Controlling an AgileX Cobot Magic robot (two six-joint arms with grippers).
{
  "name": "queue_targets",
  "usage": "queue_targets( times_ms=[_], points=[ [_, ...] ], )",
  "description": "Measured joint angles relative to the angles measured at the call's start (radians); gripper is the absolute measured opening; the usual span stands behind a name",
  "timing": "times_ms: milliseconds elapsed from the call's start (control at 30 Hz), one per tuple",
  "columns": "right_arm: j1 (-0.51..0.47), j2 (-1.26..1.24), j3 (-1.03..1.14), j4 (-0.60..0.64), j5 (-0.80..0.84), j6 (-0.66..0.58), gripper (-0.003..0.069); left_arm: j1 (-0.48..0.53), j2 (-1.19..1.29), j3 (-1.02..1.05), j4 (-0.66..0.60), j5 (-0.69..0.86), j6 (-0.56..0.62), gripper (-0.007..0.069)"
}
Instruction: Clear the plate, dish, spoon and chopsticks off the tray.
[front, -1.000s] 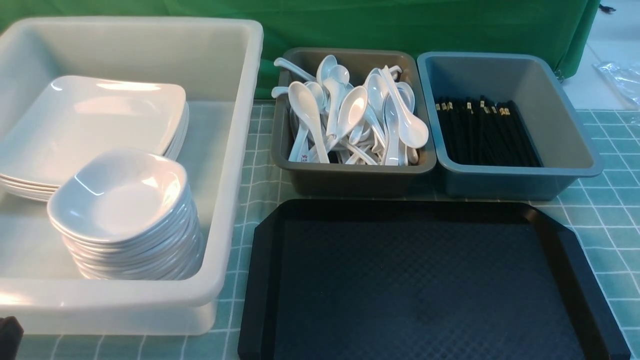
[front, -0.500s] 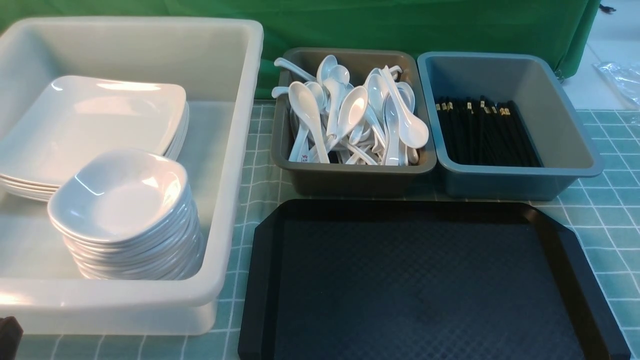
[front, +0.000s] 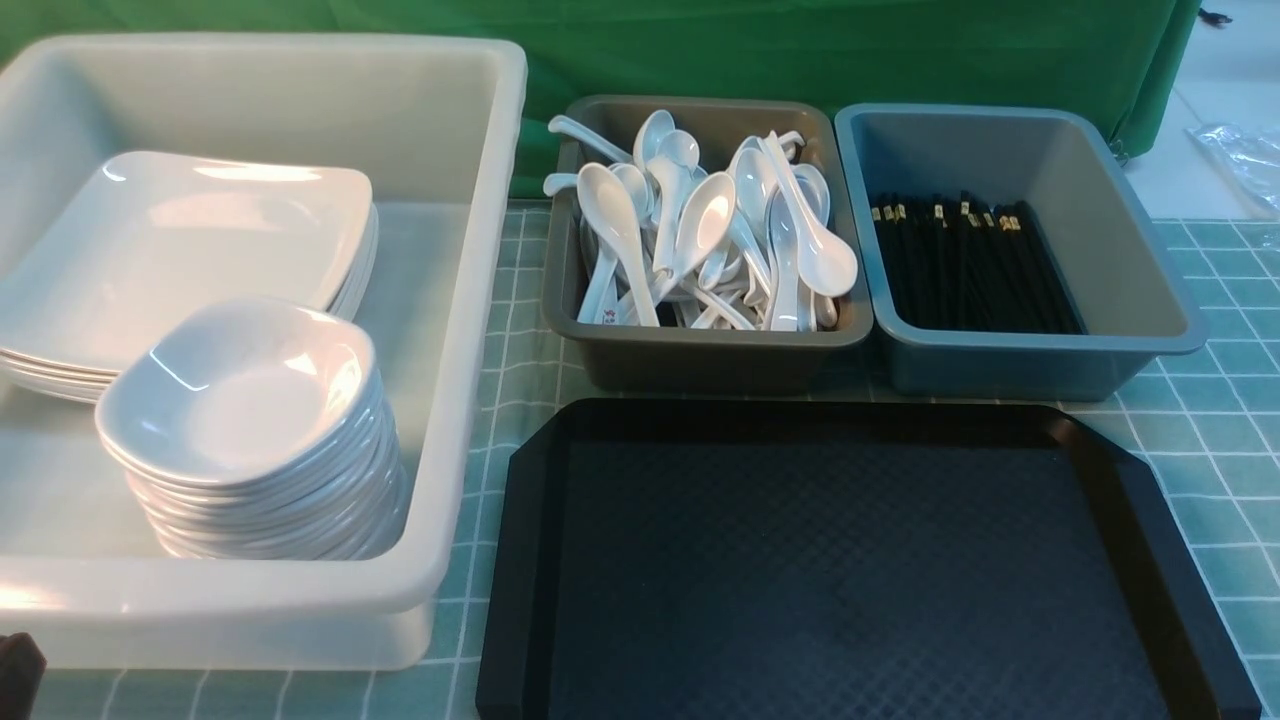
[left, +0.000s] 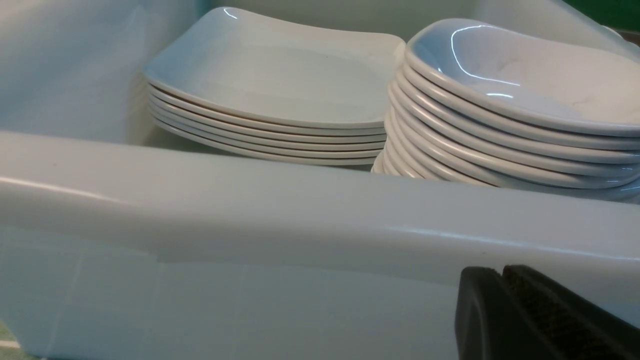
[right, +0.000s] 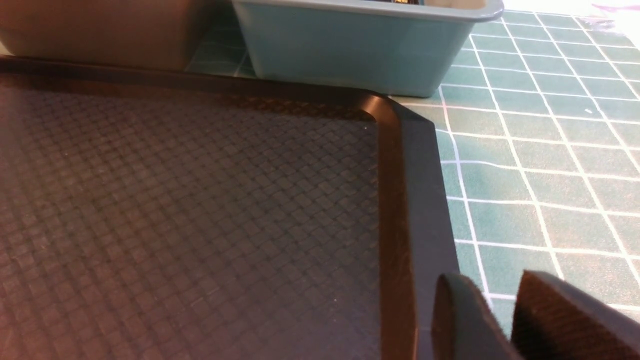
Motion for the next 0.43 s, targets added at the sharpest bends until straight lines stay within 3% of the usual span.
queue_targets(
  times_ms=[433],
  points=[
    [0.000, 0.000, 0.000, 0.000, 0.000, 0.001, 0.0232, 0.000, 0.000, 0.000, 0.000, 0.000, -0.001, 0.0017]
  ],
)
